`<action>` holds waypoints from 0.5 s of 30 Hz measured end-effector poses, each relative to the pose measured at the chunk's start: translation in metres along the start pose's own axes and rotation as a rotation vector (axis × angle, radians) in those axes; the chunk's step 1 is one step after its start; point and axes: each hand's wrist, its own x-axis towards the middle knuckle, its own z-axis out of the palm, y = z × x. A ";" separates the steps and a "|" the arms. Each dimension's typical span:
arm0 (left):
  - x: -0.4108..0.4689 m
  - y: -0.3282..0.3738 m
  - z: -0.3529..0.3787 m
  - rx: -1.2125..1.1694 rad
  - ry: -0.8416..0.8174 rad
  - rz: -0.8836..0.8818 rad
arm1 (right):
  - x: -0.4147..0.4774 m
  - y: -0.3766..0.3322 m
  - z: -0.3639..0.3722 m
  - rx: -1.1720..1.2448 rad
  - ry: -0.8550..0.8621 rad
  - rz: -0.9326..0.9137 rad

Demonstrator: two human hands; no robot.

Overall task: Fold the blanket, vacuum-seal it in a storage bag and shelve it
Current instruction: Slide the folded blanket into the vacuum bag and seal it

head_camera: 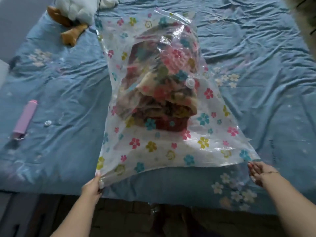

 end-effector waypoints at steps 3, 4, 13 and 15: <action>-0.001 -0.002 -0.010 -0.045 -0.014 0.009 | -0.015 0.044 0.031 -0.154 -0.139 0.132; -0.001 -0.003 -0.015 -0.062 -0.025 -0.004 | -0.026 0.068 0.045 -0.208 -0.189 0.188; -0.010 0.001 -0.045 -0.115 -0.159 -0.013 | -0.180 0.305 0.168 -0.635 -0.620 0.589; -0.017 0.003 -0.046 -0.115 -0.176 -0.002 | -0.210 0.332 0.188 -0.666 -0.695 0.628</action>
